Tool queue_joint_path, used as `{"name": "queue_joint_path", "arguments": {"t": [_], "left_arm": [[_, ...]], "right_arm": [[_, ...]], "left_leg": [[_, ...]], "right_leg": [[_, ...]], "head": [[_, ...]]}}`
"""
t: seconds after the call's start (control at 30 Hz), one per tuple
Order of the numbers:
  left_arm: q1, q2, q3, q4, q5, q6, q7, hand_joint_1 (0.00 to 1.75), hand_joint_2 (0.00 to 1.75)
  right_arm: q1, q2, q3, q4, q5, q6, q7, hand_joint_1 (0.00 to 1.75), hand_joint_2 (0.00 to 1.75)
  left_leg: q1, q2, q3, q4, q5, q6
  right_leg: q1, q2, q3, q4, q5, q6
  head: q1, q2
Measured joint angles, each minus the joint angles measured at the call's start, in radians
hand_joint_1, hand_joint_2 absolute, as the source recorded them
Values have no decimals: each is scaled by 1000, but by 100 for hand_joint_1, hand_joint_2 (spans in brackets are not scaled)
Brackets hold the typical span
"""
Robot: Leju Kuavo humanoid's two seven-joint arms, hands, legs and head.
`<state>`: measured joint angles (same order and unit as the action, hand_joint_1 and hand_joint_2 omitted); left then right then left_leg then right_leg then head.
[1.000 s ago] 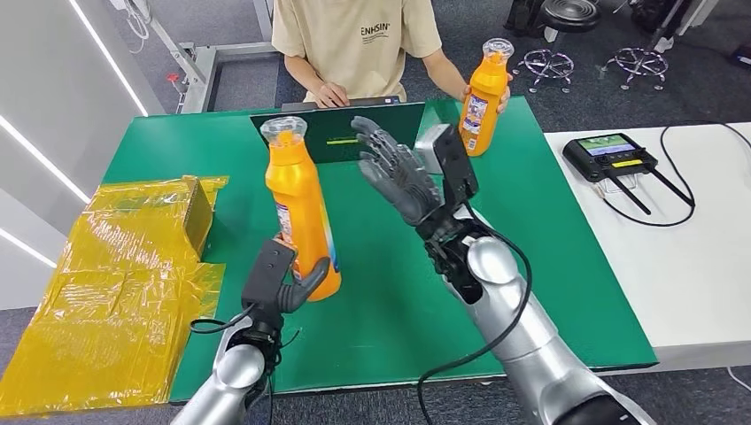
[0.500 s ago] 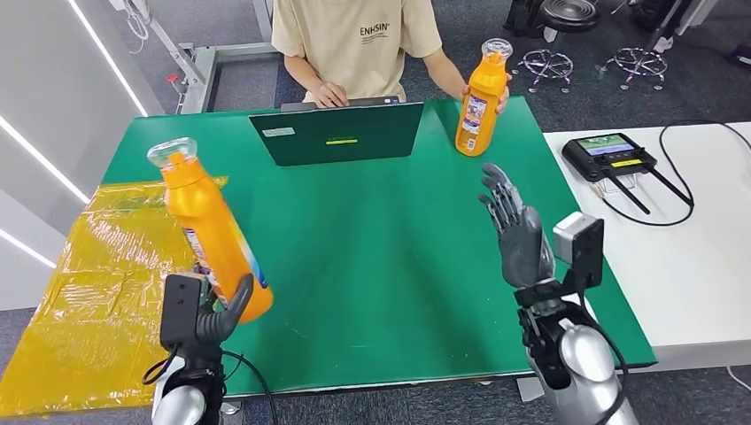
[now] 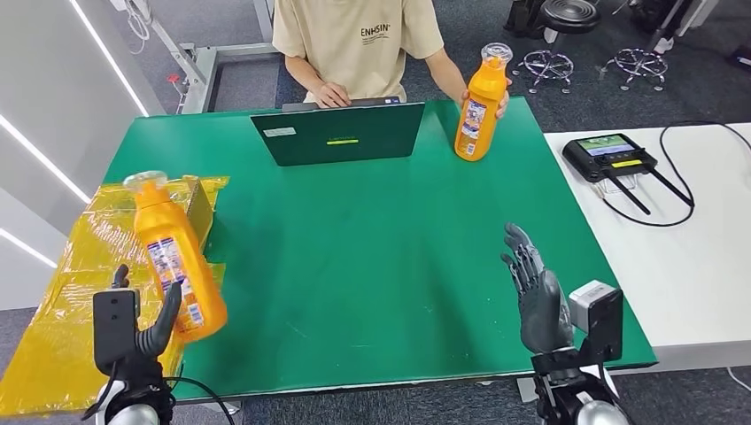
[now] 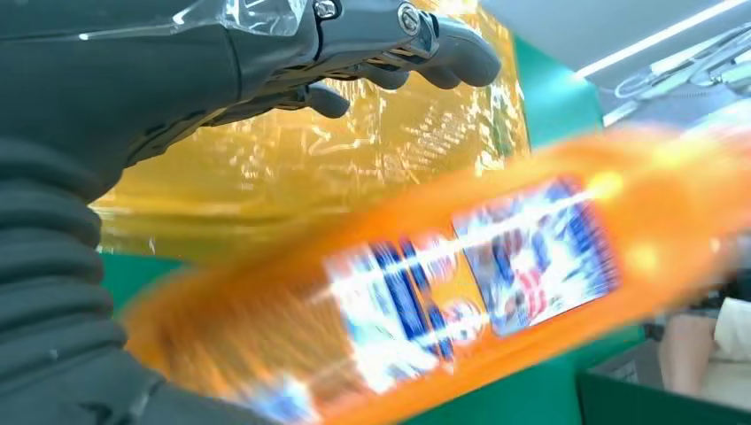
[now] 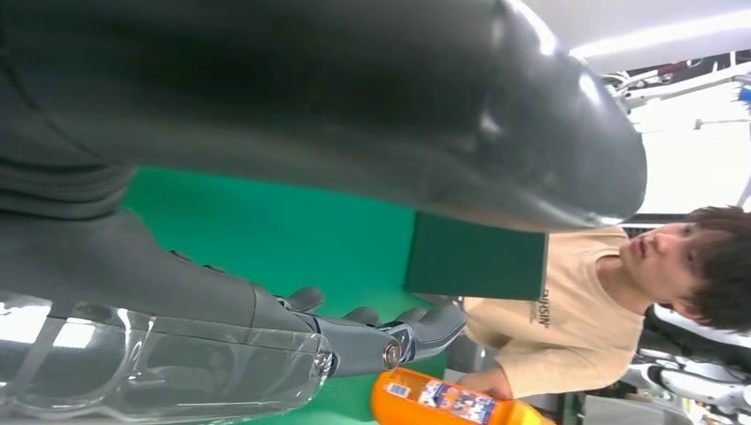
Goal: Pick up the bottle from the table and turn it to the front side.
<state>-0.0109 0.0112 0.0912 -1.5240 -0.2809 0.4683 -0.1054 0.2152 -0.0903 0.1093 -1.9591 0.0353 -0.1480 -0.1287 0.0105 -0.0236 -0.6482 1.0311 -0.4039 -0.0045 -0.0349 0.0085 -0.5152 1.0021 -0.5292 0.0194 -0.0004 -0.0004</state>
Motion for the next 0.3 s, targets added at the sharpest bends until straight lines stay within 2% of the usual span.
{"name": "queue_joint_path", "arguments": {"t": [0.3], "left_arm": [[-4, 7, 6, 0, 4, -8, -11, 0, 0]], "right_arm": [[19, 1, 1, 0, -17, -12, -5, 0, 0]], "left_leg": [[0, 0, 0, 0, 0, 0]], "right_leg": [[0, 0, 0, 0, 0, 0]], "head": [[0, 0]]}}
